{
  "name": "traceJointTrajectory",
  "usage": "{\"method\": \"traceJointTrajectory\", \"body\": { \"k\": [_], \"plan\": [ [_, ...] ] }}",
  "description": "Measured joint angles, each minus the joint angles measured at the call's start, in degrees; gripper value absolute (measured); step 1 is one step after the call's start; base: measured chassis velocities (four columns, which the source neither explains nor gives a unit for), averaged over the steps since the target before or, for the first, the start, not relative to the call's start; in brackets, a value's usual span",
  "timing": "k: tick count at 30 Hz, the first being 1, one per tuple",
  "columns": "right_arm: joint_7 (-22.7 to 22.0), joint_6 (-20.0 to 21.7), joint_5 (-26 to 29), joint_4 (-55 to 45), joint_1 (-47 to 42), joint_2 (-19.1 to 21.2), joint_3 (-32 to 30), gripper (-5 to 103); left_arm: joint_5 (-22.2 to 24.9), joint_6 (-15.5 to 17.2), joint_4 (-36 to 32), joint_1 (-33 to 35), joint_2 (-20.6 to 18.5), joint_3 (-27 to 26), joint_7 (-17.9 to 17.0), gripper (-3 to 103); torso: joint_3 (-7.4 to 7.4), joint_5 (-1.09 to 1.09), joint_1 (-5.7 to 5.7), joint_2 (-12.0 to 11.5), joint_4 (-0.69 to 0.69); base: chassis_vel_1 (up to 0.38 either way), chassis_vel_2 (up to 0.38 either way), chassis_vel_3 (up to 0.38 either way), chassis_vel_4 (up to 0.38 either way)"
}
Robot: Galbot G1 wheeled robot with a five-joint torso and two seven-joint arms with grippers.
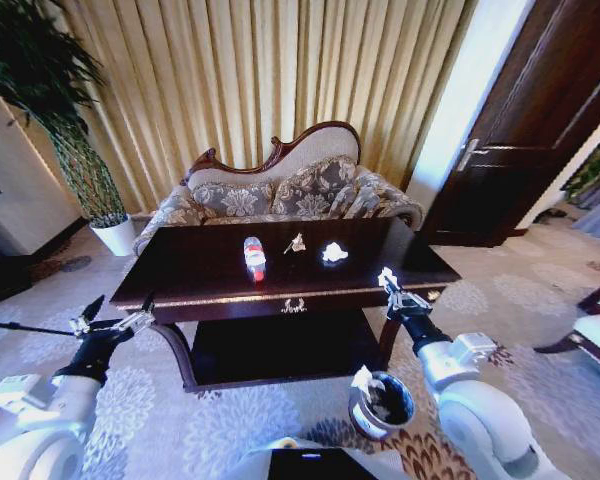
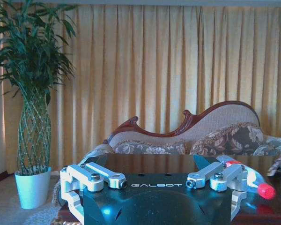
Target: Move to the front of the table and place the trash on the table into the trash bin.
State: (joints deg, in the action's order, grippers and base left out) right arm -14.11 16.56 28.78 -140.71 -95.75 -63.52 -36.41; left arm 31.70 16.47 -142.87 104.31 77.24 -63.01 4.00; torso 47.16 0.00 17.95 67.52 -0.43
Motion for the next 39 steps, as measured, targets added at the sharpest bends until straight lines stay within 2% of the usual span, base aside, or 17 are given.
{"method": "traceJointTrajectory", "body": {
  "k": [5,8,10,12,14,16,19,21,23,28,30,32,33,34,36,37,39],
  "plan": [
    [-0.82,1.38,0.48,4.30,-0.15,-1.25,-0.03,1,0.00,-0.15,0.14,0.01,0.19,0.07,0.17,100,-0.02,-0.01,-0.02,0.03,0.00,0.065,-0.078,-0.055,0.088],
    [-1.35,2.17,0.24,14.81,0.53,-2.43,-0.40,1,0.00,-0.55,0.37,-0.01,0.33,0.11,0.34,100,0.05,0.01,0.04,-0.04,0.00,0.000,0.000,0.000,0.000],
    [-1.37,2.03,-0.14,17.68,1.05,-2.61,-0.42,1,0.00,-0.75,0.43,-0.01,0.34,0.12,0.48,100,0.05,0.02,0.09,-0.06,-0.01,-0.010,0.026,0.022,-0.023],
    [-1.27,0.46,-2.45,29.85,3.63,-3.31,-0.19,1,0.00,-1.16,0.54,0.08,0.38,-0.04,0.69,100,0.06,0.02,0.12,-0.07,0.00,-0.060,0.078,0.053,-0.058],
    [-1.12,0.00,-3.01,38.04,6.12,-3.78,0.09,1,0.00,-1.35,0.64,0.16,0.41,-0.12,0.75,100,0.05,0.02,0.11,-0.07,0.00,-0.027,0.039,0.023,-0.018],
    [-1.04,-0.09,-3.10,41.15,7.20,-3.94,0.22,1,0.01,-1.46,0.71,0.19,0.43,-0.16,0.77,100,0.05,0.04,0.10,-0.07,0.00,0.000,0.000,0.000,0.000],
    [-0.56,-0.80,-3.70,53.69,12.83,-4.48,0.88,1,0.02,-1.65,0.87,0.34,0.48,-0.27,0.94,100,0.01,-0.01,0.02,-0.01,0.02,0.000,0.000,0.000,0.000],
    [-0.58,-0.89,-3.81,56.42,14.11,-4.60,0.94,1,0.03,-1.65,0.87,0.35,0.48,-0.28,0.98,100,0.01,0.00,0.02,-0.01,0.00,0.000,0.000,0.000,0.000],
    [-0.90,-1.02,-4.09,63.72,17.80,-4.78,1.01,1,0.06,-1.66,0.90,0.37,0.47,-0.43,0.99,100,0.01,0.02,0.02,-0.01,0.01,0.000,0.000,0.000,0.000],
    [-1.36,-1.07,-6.00,71.48,21.42,-4.91,1.03,1,0.20,-1.72,1.05,0.50,0.45,-0.83,1.00,100,0.03,0.02,0.06,-0.03,0.00,0.000,0.000,0.000,0.000],
    [-1.38,-1.07,-6.30,72.21,21.82,-5.09,1.12,12,0.33,-1.75,1.06,0.56,0.47,-1.04,1.12,100,0.03,0.00,0.06,-0.03,-0.01,0.000,0.000,0.000,0.000],
    [-1.39,-1.07,-6.46,72.26,21.86,-5.22,1.16,12,0.36,-1.75,1.08,0.57,0.47,-1.09,1.16,100,0.03,-0.01,0.05,-0.03,0.00,0.000,0.000,0.000,0.000],
    [-1.41,-1.07,-6.79,72.29,21.98,-5.55,1.20,22,0.39,-1.77,1.09,0.55,0.48,-1.13,1.17,100,0.02,0.00,0.05,-0.02,0.00,0.000,0.000,0.000,0.000],
    [-1.41,-1.07,-6.88,72.30,22.07,-5.74,1.20,22,0.40,-1.85,1.09,0.51,0.50,-1.14,1.17,100,0.02,0.00,0.05,-0.02,0.00,0.000,0.000,0.000,0.000],
    [-1.45,-1.07,-6.95,72.34,22.26,-6.04,1.21,34,0.42,-1.94,1.09,0.48,0.54,-1.17,1.18,100,0.02,0.00,0.05,-0.02,0.01,0.000,0.000,0.000,0.000],
    [-1.45,-1.07,-6.95,72.34,22.26,-6.04,1.21,34,0.42,-1.94,1.09,0.48,0.54,-1.17,1.18,100,0.02,0.00,0.05,-0.02,0.01,0.000,0.000,0.000,0.000],
    [-1.47,-1.07,-7.01,72.30,22.30,-6.15,1.21,44,0.48,-1.99,1.04,0.49,0.55,-1.24,1.18,100,0.02,0.00,0.05,-0.02,0.00,0.000,0.000,0.000,0.000]
  ]
}}
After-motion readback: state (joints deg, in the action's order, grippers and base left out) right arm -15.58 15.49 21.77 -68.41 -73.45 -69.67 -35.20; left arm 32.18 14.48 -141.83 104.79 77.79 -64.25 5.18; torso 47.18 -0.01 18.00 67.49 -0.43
